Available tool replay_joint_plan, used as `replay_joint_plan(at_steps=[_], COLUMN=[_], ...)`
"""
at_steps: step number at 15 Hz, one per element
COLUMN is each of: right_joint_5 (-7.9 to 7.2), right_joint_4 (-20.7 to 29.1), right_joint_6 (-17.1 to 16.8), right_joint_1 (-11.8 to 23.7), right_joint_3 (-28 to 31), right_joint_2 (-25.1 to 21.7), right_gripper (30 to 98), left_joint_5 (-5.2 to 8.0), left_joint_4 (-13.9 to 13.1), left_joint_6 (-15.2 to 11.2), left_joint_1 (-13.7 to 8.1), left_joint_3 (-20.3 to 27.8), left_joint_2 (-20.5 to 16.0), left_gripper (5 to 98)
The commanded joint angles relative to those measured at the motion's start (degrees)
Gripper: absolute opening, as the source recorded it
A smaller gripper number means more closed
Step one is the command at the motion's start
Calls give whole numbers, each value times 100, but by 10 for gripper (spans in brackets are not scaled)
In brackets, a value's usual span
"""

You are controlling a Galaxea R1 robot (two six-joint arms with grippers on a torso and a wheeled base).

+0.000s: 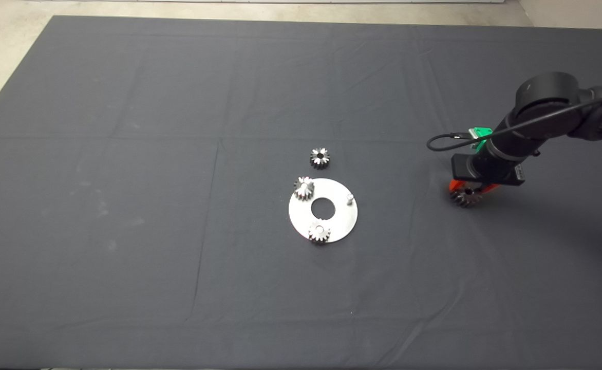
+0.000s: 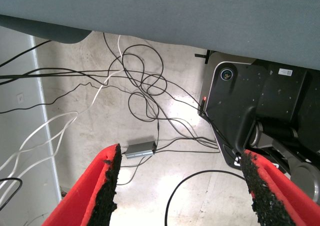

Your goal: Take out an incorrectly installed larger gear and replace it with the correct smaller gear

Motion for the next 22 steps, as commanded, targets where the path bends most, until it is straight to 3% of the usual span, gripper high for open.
replay_joint_plan(at_steps=[1,6,11,13,14,16,22], right_joint_5=[-683,-692,-704,-701,-701,-683,-676], right_joint_4=[198,239,967,1064,1068,1061,1068], right_joint_6=[-48,-39,-36,-4,-4,-4,-98], right_joint_1=[-10,430,1606,1867,1889,1880,1862], right_joint_3=[176,337,554,536,490,199,-1455], right_joint_2=[120,132,248,438,603,1108,2845], right_gripper=[441,469,498,521,562,582,715], left_joint_5=[32,32,32,32,32,32,32], left_joint_4=[45,45,45,45,45,45,54], left_joint_6=[-18,-18,-18,-18,-18,-18,-18], left_joint_1=[41,50,50,50,50,66,164], left_joint_3=[76,76,67,67,67,69,67], left_joint_2=[-19,-19,-19,-19,-19,-19,-28], left_gripper=[597,597,597,597,597,597,597])
